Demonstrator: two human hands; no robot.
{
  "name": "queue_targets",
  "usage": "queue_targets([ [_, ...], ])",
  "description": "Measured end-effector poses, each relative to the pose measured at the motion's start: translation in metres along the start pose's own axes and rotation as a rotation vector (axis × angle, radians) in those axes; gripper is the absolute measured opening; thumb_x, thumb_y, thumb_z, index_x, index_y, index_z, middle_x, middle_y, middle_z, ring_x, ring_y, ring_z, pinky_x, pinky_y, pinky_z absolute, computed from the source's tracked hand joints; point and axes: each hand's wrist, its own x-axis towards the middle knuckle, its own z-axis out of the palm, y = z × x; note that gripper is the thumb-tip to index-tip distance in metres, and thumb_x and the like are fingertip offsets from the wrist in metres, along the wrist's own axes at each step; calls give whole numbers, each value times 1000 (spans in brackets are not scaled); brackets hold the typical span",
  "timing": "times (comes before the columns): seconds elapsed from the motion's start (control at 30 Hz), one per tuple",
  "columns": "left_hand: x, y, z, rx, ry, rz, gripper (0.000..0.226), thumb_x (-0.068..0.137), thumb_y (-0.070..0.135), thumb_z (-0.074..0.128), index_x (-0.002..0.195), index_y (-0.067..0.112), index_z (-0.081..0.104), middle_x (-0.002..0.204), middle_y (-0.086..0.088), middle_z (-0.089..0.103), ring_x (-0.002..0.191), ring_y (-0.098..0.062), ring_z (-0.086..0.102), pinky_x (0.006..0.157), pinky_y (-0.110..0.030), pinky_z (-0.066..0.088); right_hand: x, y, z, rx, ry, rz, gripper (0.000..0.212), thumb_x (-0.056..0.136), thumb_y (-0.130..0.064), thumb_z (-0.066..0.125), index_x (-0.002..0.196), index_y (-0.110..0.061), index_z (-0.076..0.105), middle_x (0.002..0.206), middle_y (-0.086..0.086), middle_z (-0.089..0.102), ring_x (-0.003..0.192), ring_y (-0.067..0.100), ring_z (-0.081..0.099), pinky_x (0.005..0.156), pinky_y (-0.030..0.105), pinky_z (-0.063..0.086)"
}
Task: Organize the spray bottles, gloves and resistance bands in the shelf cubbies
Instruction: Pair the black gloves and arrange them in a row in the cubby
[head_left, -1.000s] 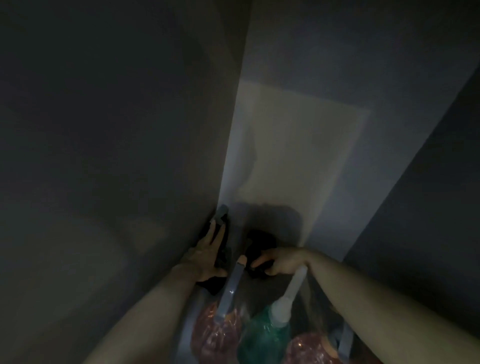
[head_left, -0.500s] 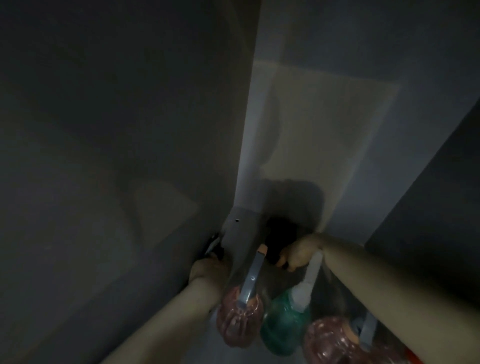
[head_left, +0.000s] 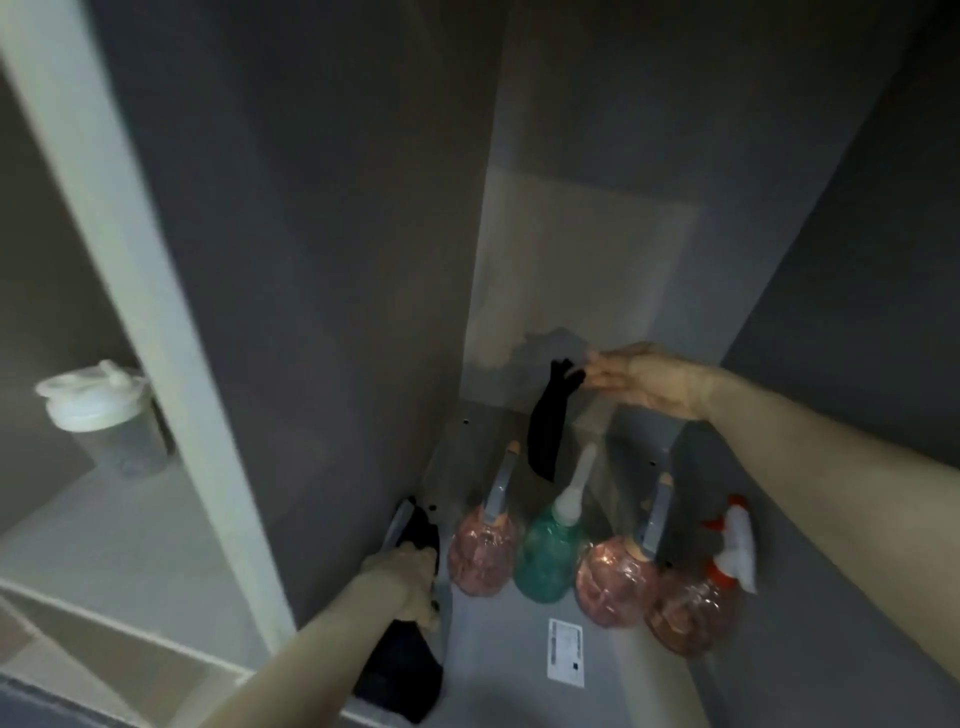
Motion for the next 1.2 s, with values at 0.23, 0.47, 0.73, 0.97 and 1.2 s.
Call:
queue_targets([
  [0.23,-140,45,-66,-1107,-81,240,79,77,75,43,110,7,64,101,-8,70,92,-20,67,81,-36,54,-119,-46,45,593,-6,-265,44,85,-37,45,114,-9,63,112,1,65,101,4,59,86,18,54],
  [0.47,-215,101,-87,-2315,-88,520,54,89,35,57,132,2,52,124,-20,63,106,-27,64,88,-38,54,-212,-3,103,875,-25,-313,50,64,-42,79,98,-5,74,101,14,73,92,17,71,73,25,58],
  [0.73,-250,92,-78,-2138,154,454,41,78,5,70,118,-2,61,113,-25,67,105,-39,65,92,-50,52,-240,1,134,817,-29,-322,82,54,-37,89,124,-12,55,109,12,71,108,28,65,86,39,57],
  [0.97,-267,67,-62,-1974,77,568,42,81,16,66,120,0,61,116,-23,67,109,-35,64,85,-45,56,-244,2,151,671,193,-258,43,68,-23,72,107,-8,69,106,13,73,103,28,68,92,42,51],
  [1.2,-269,34,-60,-1666,141,613,33,76,18,69,106,5,69,103,-21,71,89,-32,71,76,-42,60,-237,-4,151,649,234,-363,62,58,-41,84,110,-13,64,113,10,70,109,23,65,92,36,51],
])
